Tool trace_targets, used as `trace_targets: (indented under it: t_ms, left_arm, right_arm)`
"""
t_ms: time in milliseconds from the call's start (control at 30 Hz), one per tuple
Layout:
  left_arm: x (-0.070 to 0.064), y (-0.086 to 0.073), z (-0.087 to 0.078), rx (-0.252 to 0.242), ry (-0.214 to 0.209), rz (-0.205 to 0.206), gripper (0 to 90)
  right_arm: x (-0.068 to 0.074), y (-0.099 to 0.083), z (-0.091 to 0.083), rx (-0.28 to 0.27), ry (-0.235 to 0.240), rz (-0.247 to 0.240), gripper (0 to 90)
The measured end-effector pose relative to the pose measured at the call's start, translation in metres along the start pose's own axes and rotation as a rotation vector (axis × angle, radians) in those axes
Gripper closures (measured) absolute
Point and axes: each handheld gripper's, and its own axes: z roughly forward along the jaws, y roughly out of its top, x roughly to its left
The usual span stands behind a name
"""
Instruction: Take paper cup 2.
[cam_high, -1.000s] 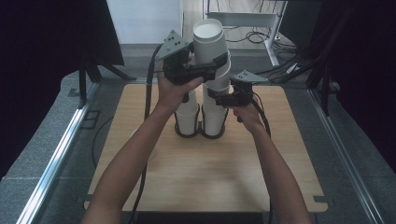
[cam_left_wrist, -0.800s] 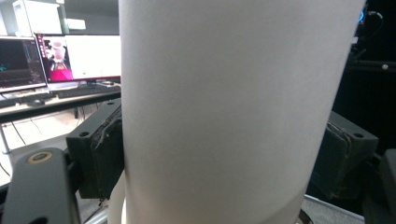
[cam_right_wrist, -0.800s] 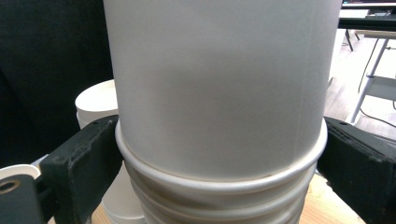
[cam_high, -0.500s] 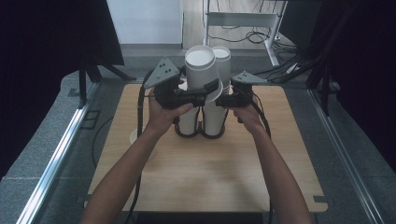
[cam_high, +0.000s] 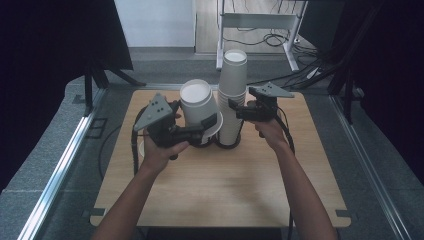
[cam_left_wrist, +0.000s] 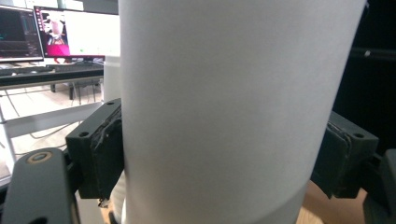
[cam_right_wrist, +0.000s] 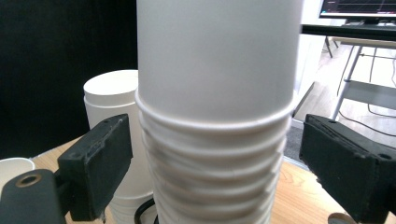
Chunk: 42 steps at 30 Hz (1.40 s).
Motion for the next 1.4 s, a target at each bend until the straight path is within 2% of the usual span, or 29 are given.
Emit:
trace_targets:
  t_ms: [33, 67, 167, 233, 367, 533, 633, 733, 833, 867, 933, 967, 1000, 1067, 1167, 1300, 1400]
  left_arm:
    - [0.000, 0.000, 0.000, 0.000, 0.000, 0.000, 16.7]
    - [-0.003, -0.008, -0.003, 0.005, -0.009, -0.022, 16.6]
    - [-0.005, -0.016, -0.005, 0.013, -0.009, -0.030, 16.6]
    - [-0.006, -0.024, -0.007, 0.016, -0.017, -0.052, 16.6]
    - [-0.009, -0.039, -0.009, 0.032, 0.011, -0.047, 16.6]
    - [-0.006, -0.057, -0.012, 0.037, 0.005, -0.092, 16.5]
    - [-0.004, -0.062, -0.013, 0.038, 0.006, -0.101, 16.6]
    - [-0.004, -0.073, -0.014, 0.056, 0.016, -0.115, 16.5]
    - [-0.005, -0.080, -0.014, 0.074, 0.025, -0.111, 16.6]
    - [-0.006, -0.088, -0.014, 0.083, 0.036, -0.111, 16.6]
    - [-0.007, -0.091, -0.015, 0.090, 0.037, -0.111, 16.6]
    - [-0.009, -0.096, -0.015, 0.083, 0.038, -0.116, 16.6]
    - [-0.012, -0.106, -0.013, 0.088, 0.021, -0.121, 16.6]
    - [-0.014, -0.110, -0.013, 0.092, 0.023, -0.117, 16.6]
    - [-0.018, -0.121, -0.010, 0.103, 0.012, -0.127, 16.6]
    - [-0.020, -0.132, -0.008, 0.119, 0.019, -0.137, 16.6]
    - [-0.020, -0.143, -0.007, 0.137, 0.033, -0.152, 16.6]
  right_arm:
    - [0.000, 0.000, 0.000, 0.000, 0.000, 0.000, 9.5]
    - [0.001, -0.004, -0.005, -0.003, 0.000, -0.002, 9.5]
    - [0.004, -0.011, -0.011, -0.002, 0.002, -0.011, 9.8]
    - [0.005, -0.013, -0.013, -0.007, 0.002, -0.011, 10.0]
    - [0.008, -0.023, -0.020, 0.002, 0.004, -0.018, 10.5]
    - [0.014, -0.038, -0.030, 0.000, 0.019, -0.022, 11.5]
    - [0.016, -0.043, -0.034, -0.001, 0.020, -0.028, 12.4]
    - [0.024, -0.055, -0.041, 0.001, 0.035, -0.029, 12.9]
    - [0.028, -0.060, -0.043, 0.009, 0.039, -0.047, 12.9]
    - [0.032, -0.065, -0.046, 0.010, 0.046, -0.049, 12.9]
    - [0.035, -0.068, -0.048, 0.008, 0.052, -0.050, 12.9]
    - [0.037, -0.070, -0.049, 0.007, 0.054, -0.050, 12.9]
    - [0.042, -0.076, -0.053, 0.003, 0.061, -0.051, 13.0]
    - [0.046, -0.080, -0.057, -0.003, 0.080, -0.047, 13.0]
    - [0.050, -0.084, -0.062, -0.016, 0.088, -0.040, 13.3]
    - [0.058, -0.091, -0.072, -0.021, 0.088, -0.052, 13.5]
    - [0.063, -0.100, -0.081, -0.027, 0.107, -0.020, 13.6]
